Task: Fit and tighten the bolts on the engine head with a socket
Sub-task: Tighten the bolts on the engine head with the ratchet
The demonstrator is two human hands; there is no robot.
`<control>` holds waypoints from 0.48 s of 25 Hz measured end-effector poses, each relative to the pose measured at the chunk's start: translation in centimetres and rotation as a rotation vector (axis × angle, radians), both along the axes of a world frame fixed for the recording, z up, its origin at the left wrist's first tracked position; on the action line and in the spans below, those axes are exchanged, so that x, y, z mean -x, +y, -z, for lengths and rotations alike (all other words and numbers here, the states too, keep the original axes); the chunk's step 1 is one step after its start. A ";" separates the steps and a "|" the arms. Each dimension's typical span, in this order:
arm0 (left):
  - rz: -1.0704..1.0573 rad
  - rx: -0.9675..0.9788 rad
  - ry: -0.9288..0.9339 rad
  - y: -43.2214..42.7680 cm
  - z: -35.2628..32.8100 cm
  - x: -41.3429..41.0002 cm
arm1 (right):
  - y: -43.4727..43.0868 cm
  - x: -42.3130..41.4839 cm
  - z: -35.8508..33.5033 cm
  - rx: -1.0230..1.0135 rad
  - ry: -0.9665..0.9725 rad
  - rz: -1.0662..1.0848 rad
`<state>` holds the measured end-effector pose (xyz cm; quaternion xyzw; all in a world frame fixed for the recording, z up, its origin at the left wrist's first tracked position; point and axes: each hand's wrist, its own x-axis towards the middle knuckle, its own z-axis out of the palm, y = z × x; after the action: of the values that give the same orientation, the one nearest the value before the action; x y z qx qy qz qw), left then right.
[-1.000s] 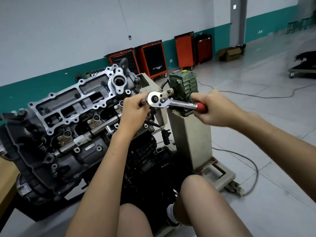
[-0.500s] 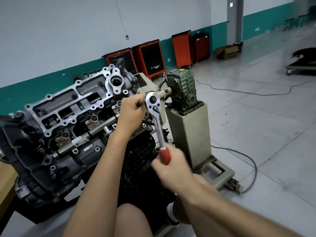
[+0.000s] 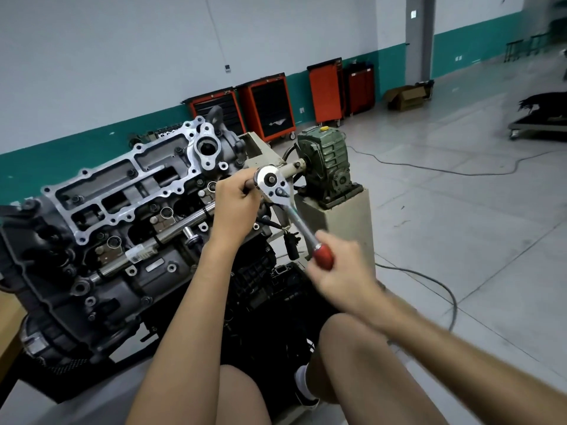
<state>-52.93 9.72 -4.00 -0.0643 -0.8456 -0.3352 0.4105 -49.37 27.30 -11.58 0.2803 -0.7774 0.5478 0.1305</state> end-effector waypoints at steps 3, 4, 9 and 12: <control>0.008 0.026 -0.008 -0.1 -0.1 -0.1 | -6.4 -5.2 1.5 0.409 -0.343 -0.181; 0.020 0.036 -0.012 -0.2 -0.2 -0.2 | -7.7 -6.2 1.6 0.481 -0.426 -0.241; 0.062 0.074 -0.036 -1.0 -0.2 0.2 | 0.0 -0.4 0.2 0.017 -0.091 -0.203; 0.060 0.134 -0.020 -0.8 -0.2 0.4 | 5.7 6.4 -5.1 -0.466 0.319 -0.132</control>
<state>-53.28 8.95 -3.82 -0.1134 -0.8678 -0.2906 0.3867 -55.76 33.02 -6.46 0.4354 -0.8320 0.3109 0.1471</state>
